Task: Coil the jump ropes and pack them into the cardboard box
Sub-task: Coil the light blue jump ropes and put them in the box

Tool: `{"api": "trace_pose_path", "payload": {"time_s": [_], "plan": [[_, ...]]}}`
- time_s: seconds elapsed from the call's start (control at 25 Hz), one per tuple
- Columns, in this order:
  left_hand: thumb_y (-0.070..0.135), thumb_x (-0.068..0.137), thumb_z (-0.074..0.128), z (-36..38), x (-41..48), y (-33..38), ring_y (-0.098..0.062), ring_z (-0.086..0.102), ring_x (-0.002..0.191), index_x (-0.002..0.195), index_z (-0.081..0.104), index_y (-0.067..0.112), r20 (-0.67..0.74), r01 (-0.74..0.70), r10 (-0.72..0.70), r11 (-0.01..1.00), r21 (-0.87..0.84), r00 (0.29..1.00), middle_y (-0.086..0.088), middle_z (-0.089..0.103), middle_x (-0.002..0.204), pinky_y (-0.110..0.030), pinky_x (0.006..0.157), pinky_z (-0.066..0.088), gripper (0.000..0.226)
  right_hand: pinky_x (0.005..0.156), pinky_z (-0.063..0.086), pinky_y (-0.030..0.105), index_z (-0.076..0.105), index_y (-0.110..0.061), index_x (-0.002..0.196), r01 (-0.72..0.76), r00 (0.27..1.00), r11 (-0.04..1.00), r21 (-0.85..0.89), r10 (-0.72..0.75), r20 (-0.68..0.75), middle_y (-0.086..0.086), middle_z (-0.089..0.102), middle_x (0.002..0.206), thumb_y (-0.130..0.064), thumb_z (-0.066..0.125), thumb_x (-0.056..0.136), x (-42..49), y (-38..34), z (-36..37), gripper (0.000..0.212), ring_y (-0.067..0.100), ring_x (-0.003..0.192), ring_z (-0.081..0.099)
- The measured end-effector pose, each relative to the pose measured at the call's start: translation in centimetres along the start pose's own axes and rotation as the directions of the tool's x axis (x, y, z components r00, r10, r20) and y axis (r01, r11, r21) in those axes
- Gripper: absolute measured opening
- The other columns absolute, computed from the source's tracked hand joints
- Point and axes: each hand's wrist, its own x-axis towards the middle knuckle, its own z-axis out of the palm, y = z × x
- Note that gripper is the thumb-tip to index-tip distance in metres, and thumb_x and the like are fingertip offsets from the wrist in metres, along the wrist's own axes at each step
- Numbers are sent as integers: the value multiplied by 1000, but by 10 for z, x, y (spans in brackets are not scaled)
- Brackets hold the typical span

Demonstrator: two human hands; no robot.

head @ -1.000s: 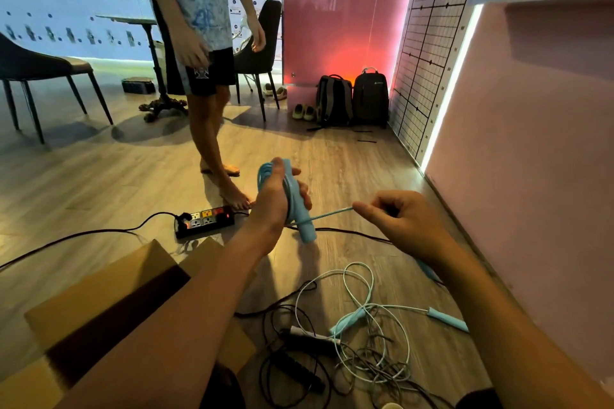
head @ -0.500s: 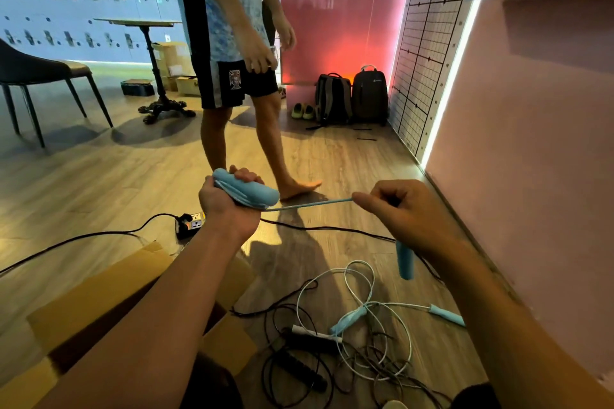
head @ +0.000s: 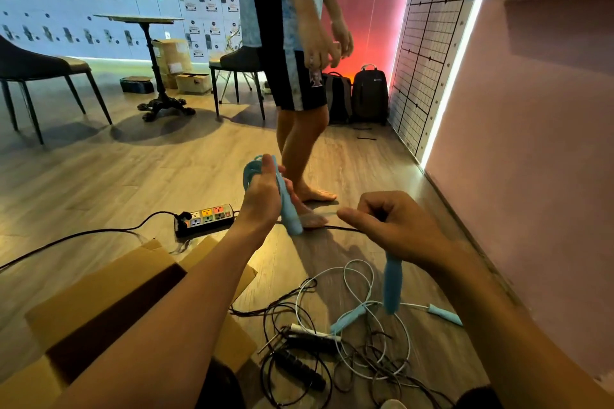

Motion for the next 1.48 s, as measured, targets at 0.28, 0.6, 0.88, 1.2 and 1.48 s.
{"api": "trace_pose_path", "payload": {"time_s": [0.28, 0.6, 0.88, 1.2, 1.48], "plan": [[48, 103, 32, 6, -9, -2, -15, 52, 53, 89, 50, 9, 235, 108, -128, 990, 95, 964, -6, 52, 63, -27, 52, 49, 45, 54, 44, 36, 57, -16, 62, -27, 964, 1000, -4, 25, -265, -2, 52, 54, -40, 68, 87, 9, 7, 0, 37, 20, 54, 50], [63, 90, 46, 35, -50, 3, -10, 45, 43, 78, 54, 14, 712, 261, -468, 883, 389, 523, 0, 47, 56, -23, 48, 42, 51, 65, 52, 33, 59, -4, 79, -86, 903, 986, 140, 137, -407, 15, 63, 75, -50, 59, 88, 8, 4, 8, 47, 28, 73, 62], [35, 76, 73, 27, -49, 8, -7, 42, 34, 69, 54, 13, 793, 535, -363, 843, 56, 489, 3, 43, 47, -22, 42, 43, 30, 81, 59, 40, 68, -7, 99, -394, 767, 451, 801, 642, 15, 11, 74, 88, -50, 51, 98, 16, -31, 29, 46, 26, 86, 72], [27, 83, 68, 28, -40, 5, -7, 48, 35, 69, 53, 11, 783, 661, -190, 670, -337, 592, 3, 48, 46, -22, 42, 45, 26, 72, 59, 37, 63, -10, 109, -323, 767, 416, 850, 641, -23, 9, 69, 86, -43, 52, 101, 20, -30, 56, 36, 20, 75, 68], [33, 89, 59, 36, -48, 12, -11, 53, 46, 68, 58, 10, 362, 367, -368, 927, 75, 856, -3, 55, 58, -21, 47, 48, 31, 55, 56, 29, 50, -14, 115, -375, 623, 300, 877, 782, -1, 4, 64, 79, -37, 49, 102, 30, -20, 73, 26, 12, 59, 62]]}}
